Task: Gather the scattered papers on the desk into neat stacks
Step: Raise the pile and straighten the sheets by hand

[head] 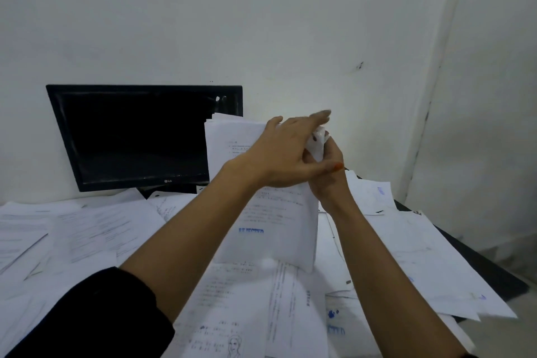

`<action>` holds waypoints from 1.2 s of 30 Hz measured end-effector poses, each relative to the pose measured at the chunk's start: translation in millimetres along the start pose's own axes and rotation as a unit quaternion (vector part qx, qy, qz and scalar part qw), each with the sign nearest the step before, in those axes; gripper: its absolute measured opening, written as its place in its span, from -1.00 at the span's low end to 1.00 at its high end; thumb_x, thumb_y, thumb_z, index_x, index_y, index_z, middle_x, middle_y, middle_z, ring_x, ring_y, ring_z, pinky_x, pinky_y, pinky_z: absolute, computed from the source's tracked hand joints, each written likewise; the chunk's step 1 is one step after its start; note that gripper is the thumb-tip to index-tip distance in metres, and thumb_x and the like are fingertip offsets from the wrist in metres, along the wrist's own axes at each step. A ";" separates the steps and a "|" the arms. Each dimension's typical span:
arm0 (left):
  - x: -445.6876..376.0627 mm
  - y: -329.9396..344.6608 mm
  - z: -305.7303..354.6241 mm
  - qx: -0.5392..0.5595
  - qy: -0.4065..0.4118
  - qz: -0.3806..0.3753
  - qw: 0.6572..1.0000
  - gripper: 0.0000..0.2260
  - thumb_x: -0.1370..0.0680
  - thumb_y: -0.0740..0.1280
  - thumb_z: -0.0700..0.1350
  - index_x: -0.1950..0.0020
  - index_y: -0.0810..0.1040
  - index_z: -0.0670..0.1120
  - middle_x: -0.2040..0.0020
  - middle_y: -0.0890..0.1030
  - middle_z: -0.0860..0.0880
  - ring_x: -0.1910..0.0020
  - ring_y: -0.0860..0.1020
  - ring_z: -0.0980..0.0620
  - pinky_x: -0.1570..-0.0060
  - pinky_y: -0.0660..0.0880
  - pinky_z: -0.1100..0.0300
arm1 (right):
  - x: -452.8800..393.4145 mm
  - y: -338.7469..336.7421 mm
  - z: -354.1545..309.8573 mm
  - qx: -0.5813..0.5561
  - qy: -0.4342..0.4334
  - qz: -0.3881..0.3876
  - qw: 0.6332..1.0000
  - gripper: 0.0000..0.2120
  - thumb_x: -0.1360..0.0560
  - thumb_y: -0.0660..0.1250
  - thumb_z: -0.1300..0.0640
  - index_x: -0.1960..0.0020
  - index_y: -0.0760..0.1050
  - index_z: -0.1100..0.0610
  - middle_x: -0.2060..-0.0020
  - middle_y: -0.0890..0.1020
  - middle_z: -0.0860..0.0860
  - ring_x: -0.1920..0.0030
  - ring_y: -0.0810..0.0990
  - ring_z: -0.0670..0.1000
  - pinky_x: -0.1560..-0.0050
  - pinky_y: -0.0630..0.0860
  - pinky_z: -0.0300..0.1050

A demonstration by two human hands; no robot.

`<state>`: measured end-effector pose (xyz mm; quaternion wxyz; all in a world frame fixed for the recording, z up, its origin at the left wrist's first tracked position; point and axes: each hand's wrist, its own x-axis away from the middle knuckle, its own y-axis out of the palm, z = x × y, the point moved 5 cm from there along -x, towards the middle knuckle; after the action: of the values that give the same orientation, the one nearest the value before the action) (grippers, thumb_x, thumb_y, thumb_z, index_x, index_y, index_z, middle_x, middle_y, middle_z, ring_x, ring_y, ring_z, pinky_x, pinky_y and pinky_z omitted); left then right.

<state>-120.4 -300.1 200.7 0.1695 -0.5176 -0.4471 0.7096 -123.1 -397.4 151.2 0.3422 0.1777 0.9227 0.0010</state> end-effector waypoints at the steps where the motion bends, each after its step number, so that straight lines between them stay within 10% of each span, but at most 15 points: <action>1: 0.3 -3.1 -3.9 -0.009 -0.003 0.010 1.000 -0.22 -0.47 0.21 0.38 -0.58 0.10 0.04 -0.54 0.27 0.05 -0.51 0.23 0.03 -0.51 0.01 -0.12 | -0.1 -0.2 1.7 0.001 0.001 -0.001 1.000 -0.91 -0.57 0.32 0.24 0.01 0.44 0.08 0.14 0.57 0.02 0.14 0.59 -0.10 0.12 0.55 -0.22; 23: 32.5 -51.4 -97.2 -0.159 -0.210 -0.106 0.959 -0.71 -0.57 0.29 0.17 -0.19 0.49 0.04 -0.03 0.53 0.05 -0.09 0.53 -0.06 -0.25 0.24 -0.11 | 14.0 -6.6 12.6 -0.009 0.115 -0.018 0.993 -0.75 -0.47 0.45 0.13 -0.12 0.52 0.03 0.03 0.66 -0.01 0.06 0.68 0.02 0.18 0.63 -0.16; 31: 31.8 -75.3 -93.7 -0.051 -0.162 0.024 0.985 -0.91 -0.54 0.39 0.01 0.09 0.52 0.04 0.15 0.53 0.05 0.13 0.53 -0.02 0.16 0.39 0.11 | 12.6 -12.6 21.3 -0.038 0.152 -0.110 0.982 -0.68 -0.43 0.47 0.13 -0.17 0.55 0.10 -0.04 0.68 0.07 -0.03 0.67 0.13 0.04 0.64 0.03; 36: 36.2 -77.8 -108.3 0.058 -0.171 0.112 0.977 -0.76 -0.43 0.50 -0.04 -0.06 0.57 0.03 0.03 0.58 0.07 0.02 0.56 0.04 0.00 0.55 0.02 | 24.4 -13.0 37.0 0.016 0.163 -0.075 0.984 -0.76 -0.45 0.45 0.13 -0.10 0.58 0.12 0.00 0.70 0.06 -0.02 0.68 0.15 0.00 0.64 0.10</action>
<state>-56.4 -182.6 235.7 0.0393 -0.4244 -0.3672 0.8268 -121.1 -405.9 105.8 0.1840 0.1112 0.9766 -0.0102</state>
